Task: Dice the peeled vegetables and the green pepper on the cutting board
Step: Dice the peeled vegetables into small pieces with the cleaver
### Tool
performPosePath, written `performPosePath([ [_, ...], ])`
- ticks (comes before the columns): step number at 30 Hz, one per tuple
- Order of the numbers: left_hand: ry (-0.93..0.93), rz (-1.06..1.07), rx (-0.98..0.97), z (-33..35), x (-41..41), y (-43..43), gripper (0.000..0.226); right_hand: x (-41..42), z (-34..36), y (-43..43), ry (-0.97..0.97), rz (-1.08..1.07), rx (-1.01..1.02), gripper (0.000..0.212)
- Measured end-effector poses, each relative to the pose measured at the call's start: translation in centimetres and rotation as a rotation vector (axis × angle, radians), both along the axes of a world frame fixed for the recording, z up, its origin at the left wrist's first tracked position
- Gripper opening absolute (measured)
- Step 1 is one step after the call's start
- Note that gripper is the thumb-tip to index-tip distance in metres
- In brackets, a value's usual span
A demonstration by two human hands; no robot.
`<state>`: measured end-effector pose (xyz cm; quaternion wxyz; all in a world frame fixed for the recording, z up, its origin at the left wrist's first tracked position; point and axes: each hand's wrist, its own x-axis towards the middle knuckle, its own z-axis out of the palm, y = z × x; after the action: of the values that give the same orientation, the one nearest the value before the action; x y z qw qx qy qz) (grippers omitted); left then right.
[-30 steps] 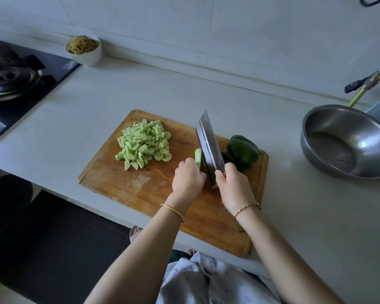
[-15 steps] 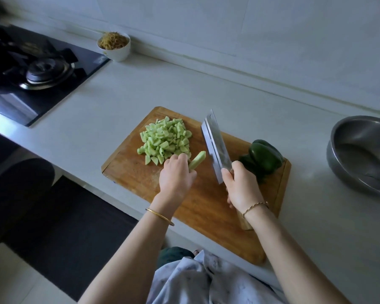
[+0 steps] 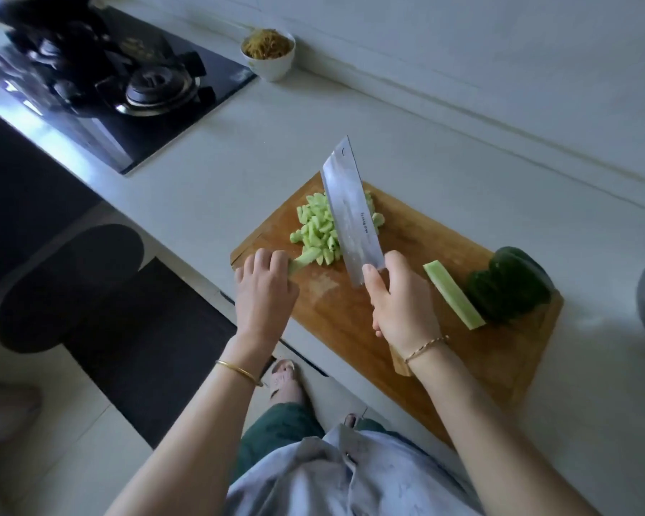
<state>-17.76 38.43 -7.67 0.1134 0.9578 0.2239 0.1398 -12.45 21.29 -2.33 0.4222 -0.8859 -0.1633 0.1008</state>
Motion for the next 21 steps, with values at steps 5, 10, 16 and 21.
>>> performPosePath([
  [5,0.015,0.036,0.087,0.1,0.4,4.7,0.034,-0.3,-0.5,4.0,0.045,0.064,0.014,0.030],
  [10,0.186,-0.114,0.085,-0.8,2.0,8.1,0.032,-0.3,-1.3,7.4,0.116,0.016,-0.029,0.034],
  [16,0.242,-0.266,-0.103,-1.0,2.6,9.7,0.042,0.0,-2.3,10.3,0.210,-0.105,-0.047,0.033],
  [21,0.242,-0.354,-0.125,-1.4,4.3,11.0,0.029,0.2,-2.8,11.6,0.241,-0.188,-0.060,0.032],
])
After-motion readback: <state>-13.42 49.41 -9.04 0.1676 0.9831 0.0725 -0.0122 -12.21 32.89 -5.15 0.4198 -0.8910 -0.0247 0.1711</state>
